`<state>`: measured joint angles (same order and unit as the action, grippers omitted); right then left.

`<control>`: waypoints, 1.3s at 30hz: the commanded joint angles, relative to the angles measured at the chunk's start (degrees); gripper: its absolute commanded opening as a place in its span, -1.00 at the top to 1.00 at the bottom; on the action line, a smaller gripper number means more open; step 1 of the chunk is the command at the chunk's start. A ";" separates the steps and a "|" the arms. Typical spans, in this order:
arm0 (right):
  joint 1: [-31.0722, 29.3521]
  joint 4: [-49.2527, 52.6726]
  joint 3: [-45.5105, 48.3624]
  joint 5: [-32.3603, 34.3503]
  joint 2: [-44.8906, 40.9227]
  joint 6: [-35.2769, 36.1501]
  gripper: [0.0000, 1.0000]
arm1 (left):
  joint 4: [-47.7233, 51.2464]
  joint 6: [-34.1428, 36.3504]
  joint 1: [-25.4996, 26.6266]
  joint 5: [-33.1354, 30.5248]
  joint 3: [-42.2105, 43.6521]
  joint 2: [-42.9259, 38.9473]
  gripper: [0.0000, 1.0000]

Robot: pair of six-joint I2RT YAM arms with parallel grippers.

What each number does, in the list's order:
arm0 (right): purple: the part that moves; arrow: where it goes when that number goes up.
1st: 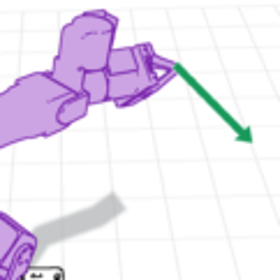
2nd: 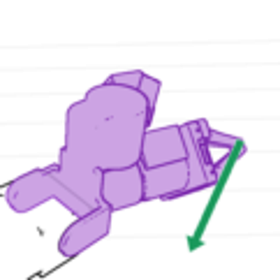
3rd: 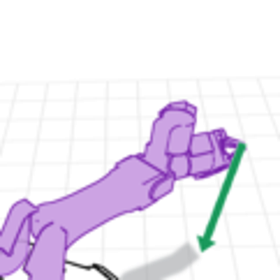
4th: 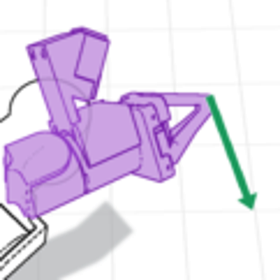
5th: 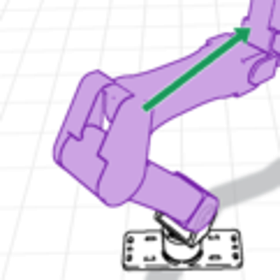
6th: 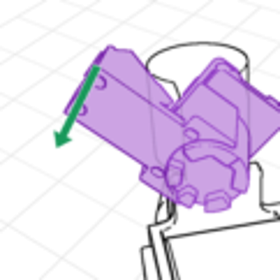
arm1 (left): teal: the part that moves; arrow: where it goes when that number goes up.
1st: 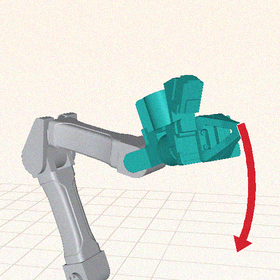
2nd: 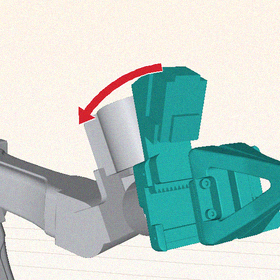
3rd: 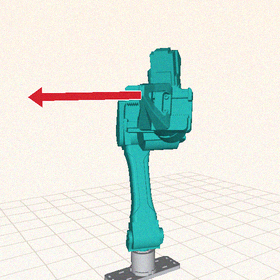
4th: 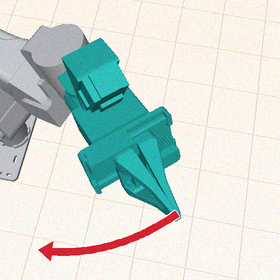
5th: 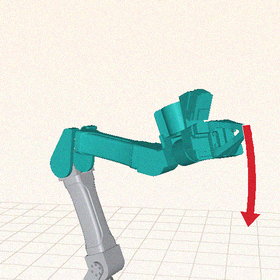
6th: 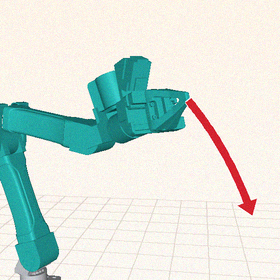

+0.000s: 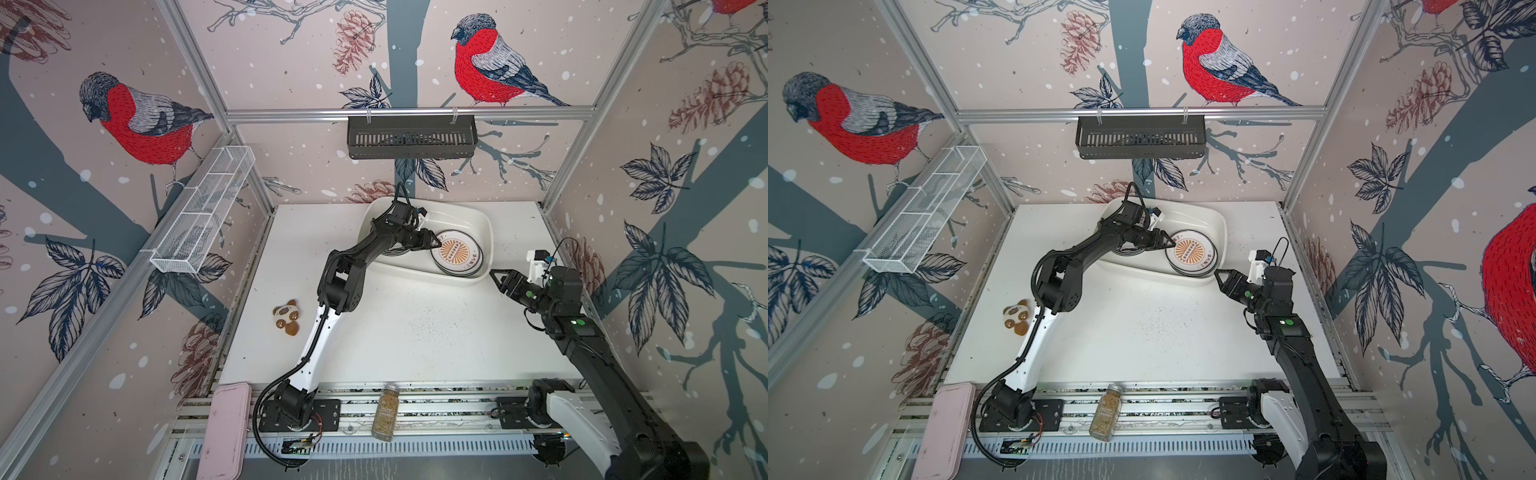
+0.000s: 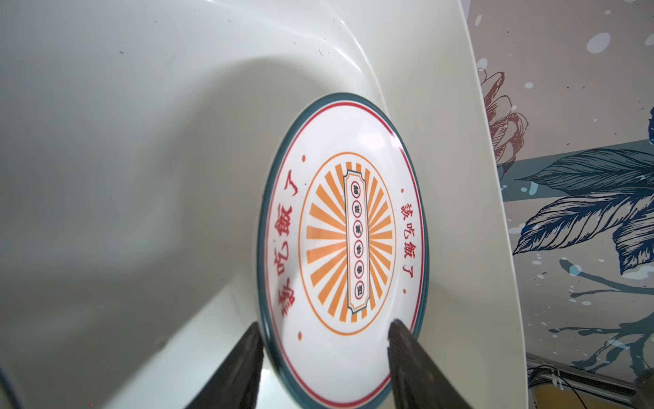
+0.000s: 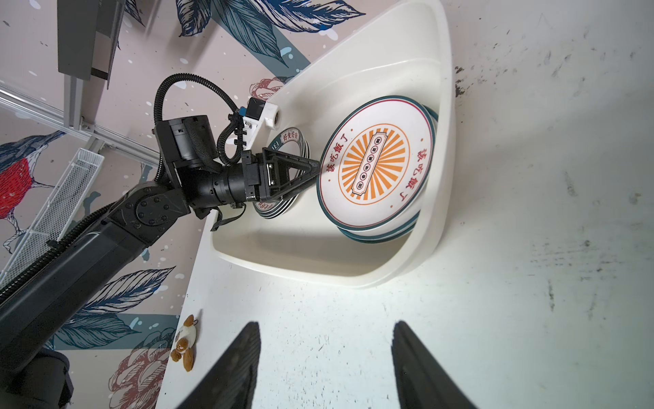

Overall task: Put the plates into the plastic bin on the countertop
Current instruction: 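Open the left gripper to release the sunburst plate flat in the bin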

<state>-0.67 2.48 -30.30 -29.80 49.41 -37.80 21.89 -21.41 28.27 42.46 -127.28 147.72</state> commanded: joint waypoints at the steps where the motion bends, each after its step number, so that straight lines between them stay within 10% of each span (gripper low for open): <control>1: 0.05 -2.04 -0.02 -0.30 -0.22 -0.52 -0.21 | -1.07 0.70 0.42 1.49 0.10 -1.12 -0.21; 39: 1.19 -2.22 -0.69 1.30 -1.88 0.18 -0.37 | 7.72 11.14 2.19 -11.56 -0.97 -8.84 -0.49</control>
<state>0.23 2.52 -30.11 -29.54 47.27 -37.95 28.08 -13.30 30.35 32.86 -127.76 141.47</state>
